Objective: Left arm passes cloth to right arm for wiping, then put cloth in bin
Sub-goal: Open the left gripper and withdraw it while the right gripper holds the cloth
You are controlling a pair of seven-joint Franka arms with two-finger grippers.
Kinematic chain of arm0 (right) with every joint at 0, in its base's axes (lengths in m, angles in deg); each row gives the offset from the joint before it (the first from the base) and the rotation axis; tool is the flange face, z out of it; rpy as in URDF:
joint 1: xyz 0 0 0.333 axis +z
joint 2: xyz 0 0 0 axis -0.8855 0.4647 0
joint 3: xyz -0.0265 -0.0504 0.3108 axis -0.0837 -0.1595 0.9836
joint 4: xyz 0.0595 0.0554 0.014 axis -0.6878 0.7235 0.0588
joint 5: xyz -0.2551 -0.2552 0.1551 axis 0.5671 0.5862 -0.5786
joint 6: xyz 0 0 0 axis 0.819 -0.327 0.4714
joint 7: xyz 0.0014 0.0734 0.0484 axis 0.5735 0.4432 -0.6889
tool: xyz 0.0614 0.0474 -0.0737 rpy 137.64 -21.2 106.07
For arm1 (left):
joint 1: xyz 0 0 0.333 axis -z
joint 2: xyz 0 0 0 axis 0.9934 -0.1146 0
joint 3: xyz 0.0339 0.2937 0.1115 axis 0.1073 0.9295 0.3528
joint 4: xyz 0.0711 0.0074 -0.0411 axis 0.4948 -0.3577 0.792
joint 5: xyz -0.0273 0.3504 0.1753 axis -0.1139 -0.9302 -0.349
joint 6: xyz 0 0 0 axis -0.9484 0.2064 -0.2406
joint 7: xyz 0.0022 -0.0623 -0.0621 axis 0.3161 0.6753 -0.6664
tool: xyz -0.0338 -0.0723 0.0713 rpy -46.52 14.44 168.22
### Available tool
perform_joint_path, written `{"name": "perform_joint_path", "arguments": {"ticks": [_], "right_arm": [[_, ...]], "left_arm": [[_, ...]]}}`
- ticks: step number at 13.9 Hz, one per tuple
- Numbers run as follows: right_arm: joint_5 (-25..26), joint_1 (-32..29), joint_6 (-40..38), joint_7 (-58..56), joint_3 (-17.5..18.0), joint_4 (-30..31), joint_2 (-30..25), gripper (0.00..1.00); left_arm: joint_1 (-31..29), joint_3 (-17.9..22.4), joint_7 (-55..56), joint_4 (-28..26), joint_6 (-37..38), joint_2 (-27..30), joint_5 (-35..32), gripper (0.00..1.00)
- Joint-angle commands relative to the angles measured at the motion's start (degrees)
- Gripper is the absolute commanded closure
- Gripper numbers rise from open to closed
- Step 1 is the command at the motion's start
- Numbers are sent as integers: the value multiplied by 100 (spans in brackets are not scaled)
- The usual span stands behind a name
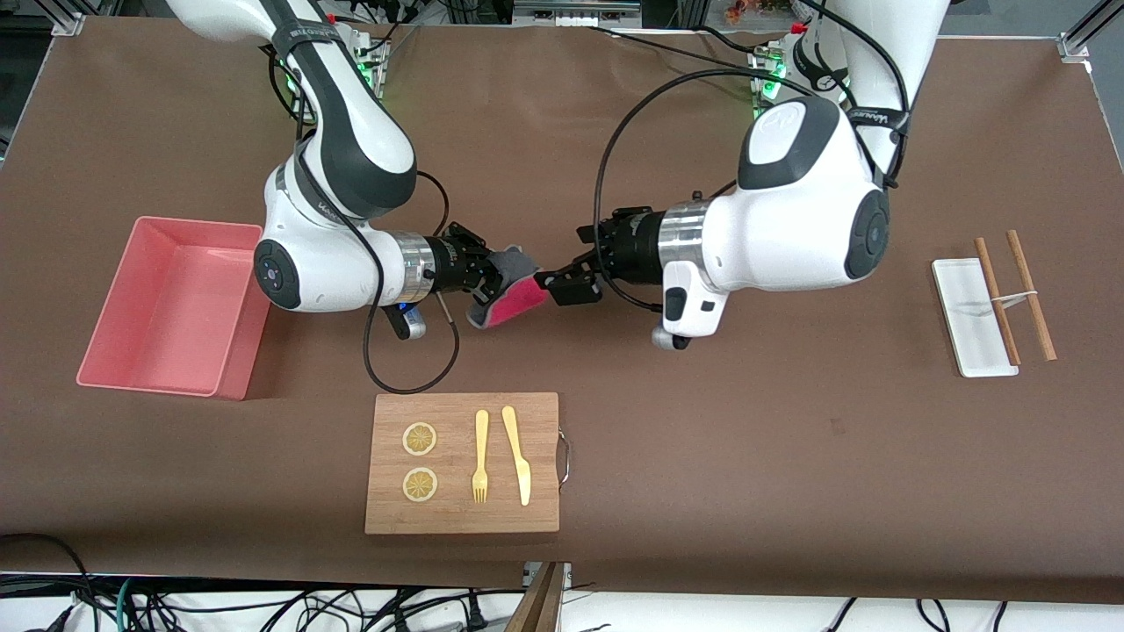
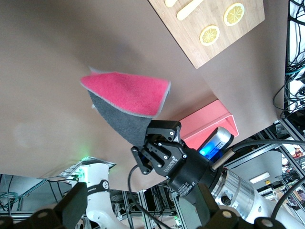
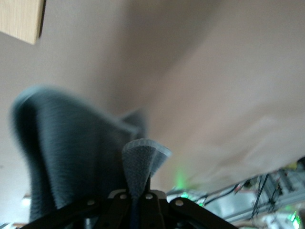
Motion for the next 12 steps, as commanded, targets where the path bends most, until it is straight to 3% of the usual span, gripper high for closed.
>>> {"name": "perform_joint_path", "arguments": {"ticks": [1,3,6,8,12], "right_arm": [[571,45,-94,-331,27,-72,180,100],[1124,194,-190,-551,27,-72,303,100],[1644,326,-199,-841,27,-64,479,100],[1838,353,-199,-999,27,-46,611,100],[2392,458,-129,-1088,27,-46,874,100]], "left_arm": [[-79,-3,-123,131,256,3,-95,0],[-298,6,-454,114,781,12,-191,0],[-589,6,-1229,78,1608,152,-1269,0],[-746,-3,-1257,-105,1707,275,-1789,0],[-1151,6,-1871,-817,1820,758,-2088,0]]}}
